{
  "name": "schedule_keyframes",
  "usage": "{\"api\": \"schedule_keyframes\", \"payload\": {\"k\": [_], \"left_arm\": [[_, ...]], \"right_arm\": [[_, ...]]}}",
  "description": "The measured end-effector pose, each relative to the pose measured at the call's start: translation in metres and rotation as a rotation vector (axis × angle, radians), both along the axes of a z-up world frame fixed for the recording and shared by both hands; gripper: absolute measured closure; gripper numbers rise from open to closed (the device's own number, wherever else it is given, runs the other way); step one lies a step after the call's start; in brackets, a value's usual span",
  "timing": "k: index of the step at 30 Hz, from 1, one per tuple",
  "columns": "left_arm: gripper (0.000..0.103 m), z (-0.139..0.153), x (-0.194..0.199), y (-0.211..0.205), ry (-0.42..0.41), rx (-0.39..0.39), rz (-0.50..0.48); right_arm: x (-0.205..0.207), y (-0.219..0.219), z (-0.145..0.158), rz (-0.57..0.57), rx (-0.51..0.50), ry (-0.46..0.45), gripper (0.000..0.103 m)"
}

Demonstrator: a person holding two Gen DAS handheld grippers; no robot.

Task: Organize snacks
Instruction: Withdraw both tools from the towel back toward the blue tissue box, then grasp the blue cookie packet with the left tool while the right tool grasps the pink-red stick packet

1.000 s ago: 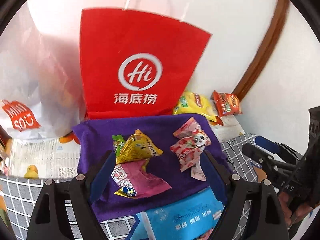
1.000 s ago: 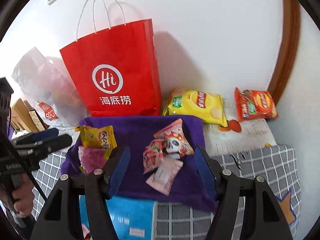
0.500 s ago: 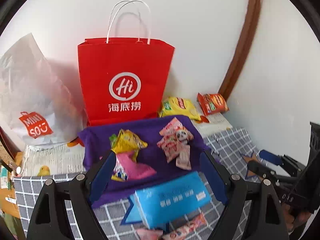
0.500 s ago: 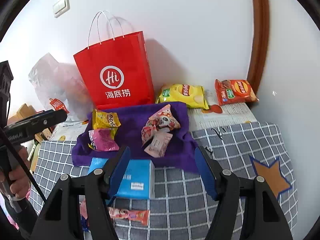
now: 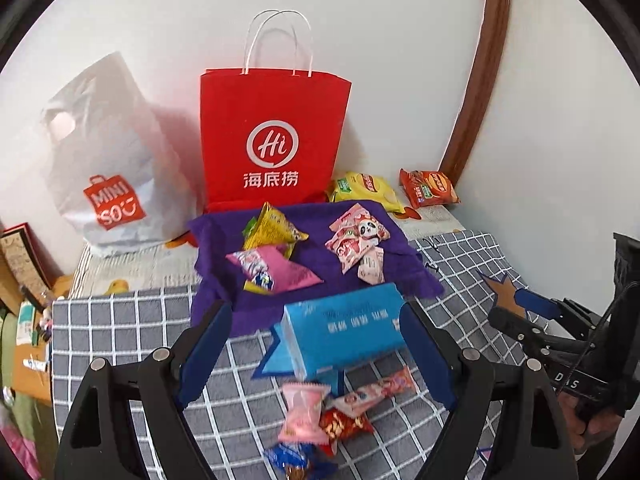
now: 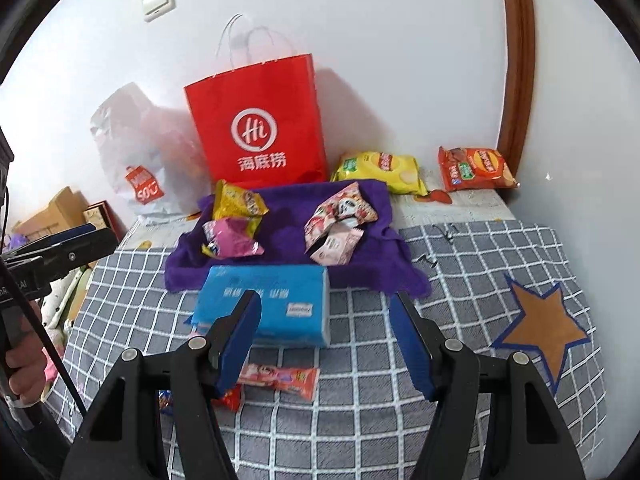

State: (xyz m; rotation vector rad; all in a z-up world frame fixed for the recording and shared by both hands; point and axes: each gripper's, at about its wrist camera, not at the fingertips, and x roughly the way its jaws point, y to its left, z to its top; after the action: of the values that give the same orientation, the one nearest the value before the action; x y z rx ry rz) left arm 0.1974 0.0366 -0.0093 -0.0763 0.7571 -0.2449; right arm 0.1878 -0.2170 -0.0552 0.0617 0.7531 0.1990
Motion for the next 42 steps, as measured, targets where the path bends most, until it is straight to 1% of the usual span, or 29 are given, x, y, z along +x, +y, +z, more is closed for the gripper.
{"api": "schedule_keyframes", "payload": {"k": [4, 8, 15, 18, 21, 24, 26, 32, 38, 41, 42], "left_arm": [[0.018, -0.006, -0.013, 0.004, 0.009, 0.015, 0.019], [0.018, -0.020, -0.021, 0.016, 0.042, 0.009, 0.059], [0.018, -0.052, -0.029, 0.044, 0.121, -0.006, 0.127], [0.018, -0.064, -0.032, 0.054, 0.145, -0.013, 0.150], [0.018, -0.076, -0.034, 0.063, 0.169, -0.025, 0.163], [0.019, -0.087, -0.037, 0.070, 0.193, -0.036, 0.169], [0.019, -0.091, -0.039, 0.074, 0.203, -0.039, 0.173], [0.019, -0.099, -0.040, 0.079, 0.211, -0.057, 0.164], [0.019, -0.107, -0.041, 0.077, 0.233, -0.057, 0.148], [0.019, -0.109, -0.041, 0.074, 0.241, -0.053, 0.142], [0.019, -0.110, -0.041, 0.073, 0.243, -0.052, 0.140]], "right_arm": [[-0.008, 0.002, -0.009, 0.014, 0.013, 0.009, 0.037], [-0.012, 0.005, -0.023, 0.013, 0.016, 0.020, 0.037], [-0.008, 0.026, -0.063, 0.067, -0.010, 0.082, 0.040], [-0.004, 0.041, -0.081, 0.107, -0.039, 0.109, 0.040], [-0.004, 0.060, -0.101, 0.163, -0.104, 0.140, 0.042], [-0.006, 0.072, -0.117, 0.206, -0.183, 0.140, 0.042], [-0.006, 0.076, -0.122, 0.219, -0.215, 0.132, 0.042], [0.000, 0.087, -0.129, 0.263, -0.259, 0.107, 0.042], [0.018, 0.096, -0.144, 0.282, -0.275, 0.131, 0.042], [0.024, 0.095, -0.147, 0.279, -0.281, 0.140, 0.057], [0.024, 0.093, -0.145, 0.275, -0.268, 0.143, 0.066]]}}
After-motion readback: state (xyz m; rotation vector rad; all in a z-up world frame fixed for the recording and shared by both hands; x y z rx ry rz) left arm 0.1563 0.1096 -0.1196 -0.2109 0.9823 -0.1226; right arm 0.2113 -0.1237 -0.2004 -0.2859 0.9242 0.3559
